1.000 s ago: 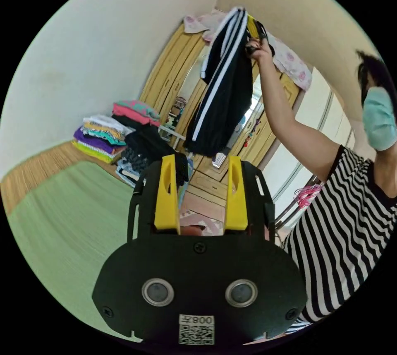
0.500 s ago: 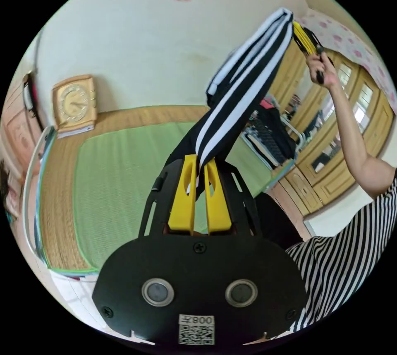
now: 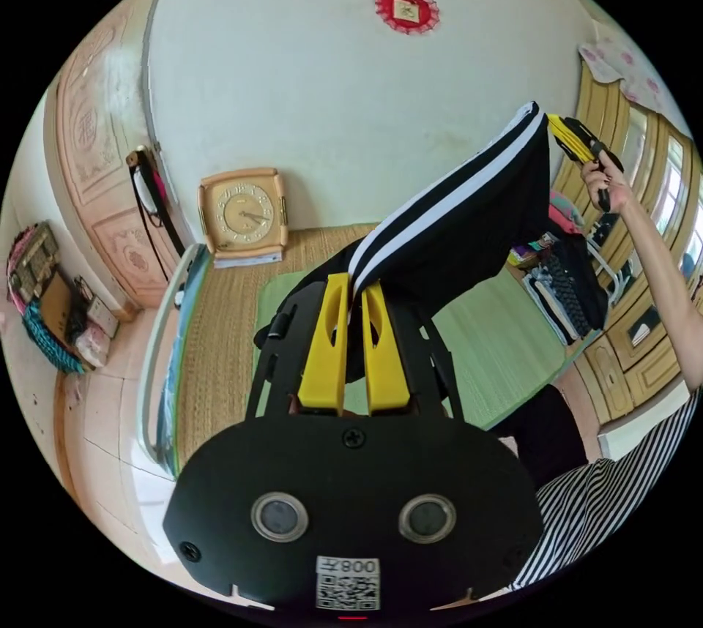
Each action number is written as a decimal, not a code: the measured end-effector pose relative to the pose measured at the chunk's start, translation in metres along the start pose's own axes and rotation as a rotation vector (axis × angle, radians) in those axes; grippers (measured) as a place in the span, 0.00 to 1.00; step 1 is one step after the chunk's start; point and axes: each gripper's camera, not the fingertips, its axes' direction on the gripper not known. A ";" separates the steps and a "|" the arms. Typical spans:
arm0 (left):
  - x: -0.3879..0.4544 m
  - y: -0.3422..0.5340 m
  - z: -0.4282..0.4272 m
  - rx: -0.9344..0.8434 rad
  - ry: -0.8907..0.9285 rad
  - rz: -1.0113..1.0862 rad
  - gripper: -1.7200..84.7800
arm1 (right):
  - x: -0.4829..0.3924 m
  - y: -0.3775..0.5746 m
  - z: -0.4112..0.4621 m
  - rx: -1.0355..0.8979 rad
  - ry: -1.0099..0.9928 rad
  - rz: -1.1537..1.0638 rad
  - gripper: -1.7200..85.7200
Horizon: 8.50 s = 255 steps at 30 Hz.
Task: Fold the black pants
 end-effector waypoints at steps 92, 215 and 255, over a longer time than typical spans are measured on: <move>-0.234 -0.134 0.010 -0.368 0.098 -0.295 0.05 | 0.307 -0.088 0.051 -0.538 0.988 0.052 0.02; -0.361 -0.160 0.199 -0.267 0.223 -0.412 0.09 | 0.405 -0.102 0.455 -1.037 0.700 -0.468 0.08; -0.359 -0.070 0.191 -0.412 0.294 -0.347 0.02 | 0.457 -0.016 0.472 -1.057 0.791 -0.357 0.02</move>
